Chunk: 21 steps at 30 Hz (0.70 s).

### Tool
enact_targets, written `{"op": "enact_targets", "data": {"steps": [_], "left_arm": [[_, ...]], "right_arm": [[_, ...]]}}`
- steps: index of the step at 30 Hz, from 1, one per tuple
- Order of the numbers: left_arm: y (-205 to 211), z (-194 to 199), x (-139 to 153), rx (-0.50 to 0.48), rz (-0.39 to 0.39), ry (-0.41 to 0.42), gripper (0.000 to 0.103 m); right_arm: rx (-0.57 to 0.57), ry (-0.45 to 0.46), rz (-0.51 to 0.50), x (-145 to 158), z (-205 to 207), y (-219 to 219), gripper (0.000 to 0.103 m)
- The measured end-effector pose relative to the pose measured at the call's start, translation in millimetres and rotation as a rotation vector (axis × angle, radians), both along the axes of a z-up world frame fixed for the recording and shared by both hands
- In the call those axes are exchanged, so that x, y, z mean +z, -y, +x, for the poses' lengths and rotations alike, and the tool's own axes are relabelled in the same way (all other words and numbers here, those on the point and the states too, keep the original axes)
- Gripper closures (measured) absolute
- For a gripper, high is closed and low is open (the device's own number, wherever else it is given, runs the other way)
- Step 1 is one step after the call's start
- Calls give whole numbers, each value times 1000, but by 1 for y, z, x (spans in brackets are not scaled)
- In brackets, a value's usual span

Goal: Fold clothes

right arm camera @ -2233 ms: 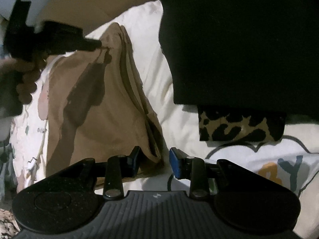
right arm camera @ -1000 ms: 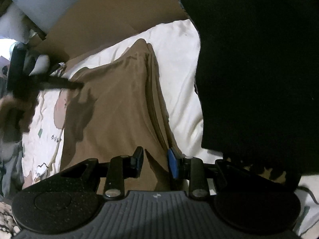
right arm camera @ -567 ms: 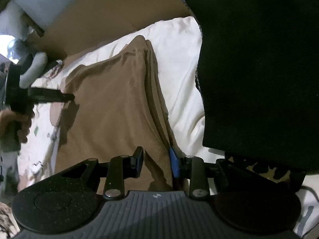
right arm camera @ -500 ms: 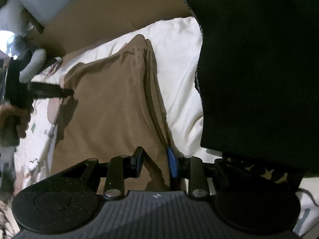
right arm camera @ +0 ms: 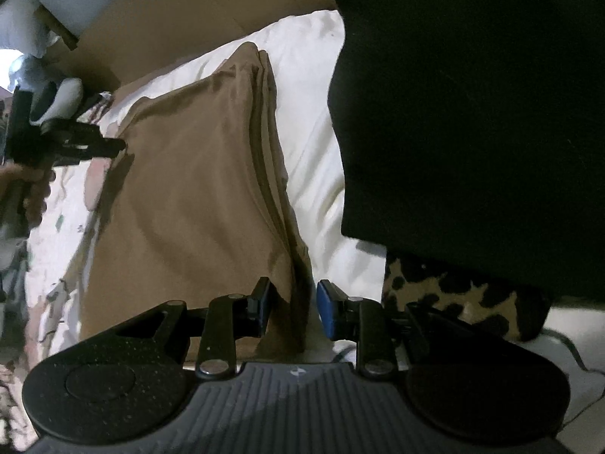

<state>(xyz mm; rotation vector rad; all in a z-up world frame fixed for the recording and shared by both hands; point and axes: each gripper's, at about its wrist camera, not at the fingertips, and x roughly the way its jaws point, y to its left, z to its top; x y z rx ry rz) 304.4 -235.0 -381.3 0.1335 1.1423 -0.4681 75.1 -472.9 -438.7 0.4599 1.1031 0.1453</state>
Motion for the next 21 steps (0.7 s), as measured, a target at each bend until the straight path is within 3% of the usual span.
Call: {"op": "enact_targets", "data": {"steps": [2,8,14,15,17,21], "left_arm": [[-7,-13,7,-21,1,-6,61],[-32,-45,14,-5,7,-57,61],[-29,-95,15,-37,-13,-89,63],[-26,-104,15,-51,-12,-88,65],[-21,-123,14,-78,-9,-85,90],[-14,-152,9,-116,-22,-95,97]], "right_arm": [[0,-3,23,1,-4,4,70],[5,17,76,3,-6,4,69],[-43,39,93,2,-2,5,69],[-46,37,82,1,-2,4,69],[-44,32,69,-2,-1,3,69],[-43,31,59,-5,-3,0,69]]}}
